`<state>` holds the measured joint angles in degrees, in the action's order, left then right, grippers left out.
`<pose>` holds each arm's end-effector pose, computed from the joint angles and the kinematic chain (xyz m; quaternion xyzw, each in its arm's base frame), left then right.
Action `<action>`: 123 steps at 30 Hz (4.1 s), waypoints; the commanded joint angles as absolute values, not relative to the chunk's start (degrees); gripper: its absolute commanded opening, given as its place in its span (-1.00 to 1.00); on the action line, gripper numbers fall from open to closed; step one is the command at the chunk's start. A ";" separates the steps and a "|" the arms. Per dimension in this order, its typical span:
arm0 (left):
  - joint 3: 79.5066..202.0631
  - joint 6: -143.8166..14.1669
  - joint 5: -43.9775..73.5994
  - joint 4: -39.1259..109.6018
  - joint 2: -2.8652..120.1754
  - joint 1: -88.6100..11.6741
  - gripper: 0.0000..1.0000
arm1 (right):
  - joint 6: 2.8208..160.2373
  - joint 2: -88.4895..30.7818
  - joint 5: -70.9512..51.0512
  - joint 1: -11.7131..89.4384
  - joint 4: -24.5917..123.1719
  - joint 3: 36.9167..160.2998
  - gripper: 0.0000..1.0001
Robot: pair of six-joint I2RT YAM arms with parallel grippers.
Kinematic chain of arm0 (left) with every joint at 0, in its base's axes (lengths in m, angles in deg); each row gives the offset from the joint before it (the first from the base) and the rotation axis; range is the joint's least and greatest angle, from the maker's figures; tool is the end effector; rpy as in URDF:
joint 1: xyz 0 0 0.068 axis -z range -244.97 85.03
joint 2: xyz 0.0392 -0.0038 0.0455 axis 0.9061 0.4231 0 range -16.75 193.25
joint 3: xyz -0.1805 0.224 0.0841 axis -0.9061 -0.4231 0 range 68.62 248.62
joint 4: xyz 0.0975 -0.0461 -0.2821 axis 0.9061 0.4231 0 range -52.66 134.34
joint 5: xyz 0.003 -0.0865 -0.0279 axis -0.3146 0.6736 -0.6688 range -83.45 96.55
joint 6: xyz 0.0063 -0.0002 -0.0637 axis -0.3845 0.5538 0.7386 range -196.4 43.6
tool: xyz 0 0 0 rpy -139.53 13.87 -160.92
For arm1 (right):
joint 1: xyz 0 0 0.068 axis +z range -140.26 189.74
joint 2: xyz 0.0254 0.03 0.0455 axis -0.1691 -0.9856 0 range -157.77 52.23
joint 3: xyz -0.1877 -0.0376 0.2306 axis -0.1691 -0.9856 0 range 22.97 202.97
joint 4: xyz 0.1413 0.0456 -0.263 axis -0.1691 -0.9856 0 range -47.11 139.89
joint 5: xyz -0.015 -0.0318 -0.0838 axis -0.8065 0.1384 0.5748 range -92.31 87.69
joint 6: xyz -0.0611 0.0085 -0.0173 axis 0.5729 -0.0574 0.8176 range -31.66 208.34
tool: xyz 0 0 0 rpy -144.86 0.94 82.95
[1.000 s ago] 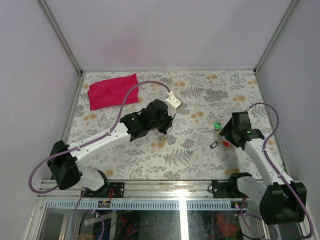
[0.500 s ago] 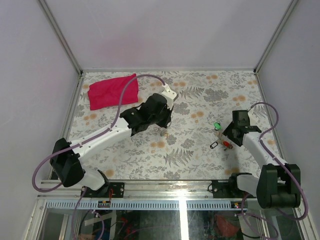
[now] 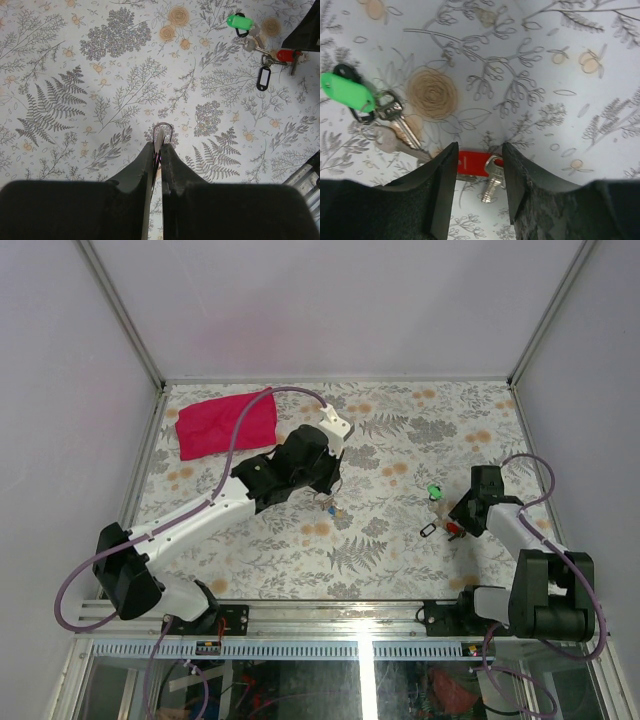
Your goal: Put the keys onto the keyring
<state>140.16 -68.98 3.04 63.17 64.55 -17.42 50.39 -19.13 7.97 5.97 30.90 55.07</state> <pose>0.2522 -0.2711 0.3404 0.2918 0.8398 -0.1868 0.4180 0.2511 -0.0253 0.1497 0.3640 0.8865 -0.0023 0.2858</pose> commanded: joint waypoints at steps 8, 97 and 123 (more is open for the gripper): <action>139.99 -70.74 2.87 61.84 62.97 -17.62 -1.00 | 49.40 -21.14 -9.35 5.69 36.77 54.42 -0.43; 138.50 -71.67 5.72 60.03 62.28 -18.19 -1.00 | 69.97 -20.19 -13.87 7.63 13.63 70.77 -1.00; 129.97 -77.03 16.31 43.82 48.32 -18.51 -1.00 | 69.21 8.33 -44.60 29.75 67.57 57.23 -1.00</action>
